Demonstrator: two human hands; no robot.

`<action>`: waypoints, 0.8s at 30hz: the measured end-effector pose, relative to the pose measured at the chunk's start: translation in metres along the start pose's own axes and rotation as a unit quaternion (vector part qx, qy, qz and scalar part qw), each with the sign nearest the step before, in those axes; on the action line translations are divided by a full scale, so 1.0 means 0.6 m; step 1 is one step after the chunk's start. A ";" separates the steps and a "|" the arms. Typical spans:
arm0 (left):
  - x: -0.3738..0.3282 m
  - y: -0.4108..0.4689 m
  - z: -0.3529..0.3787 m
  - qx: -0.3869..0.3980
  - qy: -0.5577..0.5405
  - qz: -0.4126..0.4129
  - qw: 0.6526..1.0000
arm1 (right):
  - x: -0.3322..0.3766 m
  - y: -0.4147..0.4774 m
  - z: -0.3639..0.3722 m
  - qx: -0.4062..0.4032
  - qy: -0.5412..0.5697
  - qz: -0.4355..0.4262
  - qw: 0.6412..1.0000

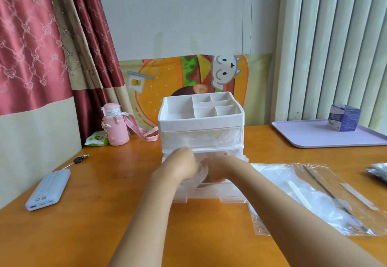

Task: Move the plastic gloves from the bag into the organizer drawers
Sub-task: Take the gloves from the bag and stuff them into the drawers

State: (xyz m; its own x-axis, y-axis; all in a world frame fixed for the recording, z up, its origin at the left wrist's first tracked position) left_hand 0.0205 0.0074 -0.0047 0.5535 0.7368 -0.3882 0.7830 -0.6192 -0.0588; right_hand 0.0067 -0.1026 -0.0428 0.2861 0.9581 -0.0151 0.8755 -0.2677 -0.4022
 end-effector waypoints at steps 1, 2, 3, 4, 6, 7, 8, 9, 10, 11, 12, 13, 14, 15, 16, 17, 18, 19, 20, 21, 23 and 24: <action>0.001 0.003 0.011 0.027 0.021 -0.014 0.999 | -0.002 0.009 0.004 0.003 0.006 0.010 1.000; 0.002 0.006 0.019 0.040 0.031 -0.028 0.998 | -0.006 0.013 0.006 0.000 0.019 0.022 1.000; 0.004 0.008 0.025 0.045 0.031 -0.039 0.998 | -0.006 0.005 0.005 -0.004 0.025 0.026 0.999; 0.007 0.012 0.028 0.046 0.024 -0.048 0.997 | -0.006 -0.005 0.004 -0.011 0.037 0.022 0.999; 0.015 0.020 0.033 0.046 0.005 -0.060 0.997 | -0.008 -0.022 0.004 -0.025 0.072 0.007 0.997; 0.019 0.025 0.034 0.048 -0.005 -0.061 0.997 | -0.010 -0.027 0.004 -0.030 0.101 0.002 0.994; 0.022 0.030 0.035 0.055 -0.011 -0.060 0.997 | -0.013 -0.034 0.006 -0.031 0.140 -0.002 0.990; 0.025 0.034 0.035 0.060 -0.010 -0.060 0.996 | -0.015 -0.043 0.006 -0.032 0.180 -0.010 0.983; 0.028 0.036 0.034 0.064 -0.005 -0.066 0.996 | -0.016 -0.049 0.006 -0.034 0.222 -0.015 0.974; 0.029 0.035 0.033 0.065 0.001 -0.071 0.995 | -0.019 -0.055 0.004 -0.041 0.262 -0.017 0.964; 0.031 0.036 0.032 0.066 0.003 -0.076 0.995 | -0.026 -0.056 0.003 -0.046 0.306 -0.015 0.951; 0.032 0.038 0.032 0.064 0.000 -0.078 0.995 | -0.031 -0.057 0.000 -0.050 0.353 -0.013 0.934; 0.033 0.039 0.032 0.064 -0.007 -0.080 0.995 | -0.036 -0.058 -0.003 -0.052 0.396 -0.011 0.917; 0.035 0.040 0.031 0.065 -0.014 -0.080 0.995 | -0.038 -0.061 -0.004 -0.054 0.429 -0.012 0.902; 0.035 0.039 0.030 0.068 -0.019 -0.078 0.994 | -0.041 -0.060 -0.004 -0.059 0.440 -0.008 0.896; 0.035 0.038 0.028 0.071 -0.014 -0.074 0.995 | -0.042 -0.059 -0.005 -0.065 0.438 -0.004 0.897; 0.035 0.037 0.026 0.076 -0.003 -0.070 0.995 | -0.042 -0.059 -0.006 -0.068 0.434 -0.001 0.898; 0.033 0.036 0.022 0.079 0.011 -0.063 0.995 | -0.040 -0.062 -0.007 -0.068 0.430 0.002 0.900; 0.029 0.034 0.018 0.082 0.024 -0.058 0.995 | -0.037 -0.066 -0.009 -0.066 0.424 0.002 0.903; 0.026 0.034 0.016 0.083 0.032 -0.050 0.995 | -0.034 -0.071 -0.013 -0.065 0.412 0.000 0.909; 0.020 0.033 0.017 0.096 0.048 -0.044 0.993 | -0.027 -0.082 -0.017 -0.062 0.377 -0.004 0.924; 0.019 0.033 0.020 0.106 0.057 -0.045 0.992 | -0.025 -0.085 -0.019 -0.061 0.363 -0.001 0.930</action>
State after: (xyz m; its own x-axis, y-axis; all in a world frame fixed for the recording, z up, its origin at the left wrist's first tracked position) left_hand 0.0389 0.0005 -0.0216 0.5215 0.8106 -0.2664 0.7604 -0.5831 -0.2860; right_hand -0.0380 -0.1043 -0.0115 0.4330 0.6499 0.6246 0.9013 -0.3184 -0.2936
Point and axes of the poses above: each hand's wrist, its own y-axis towards the middle knuckle, its own z-axis out of the palm, x = y × z, the point moved 3 cm from there along y, towards the middle knuckle, and after that the axes turned 7 degrees about x, right-handed, at the moved point
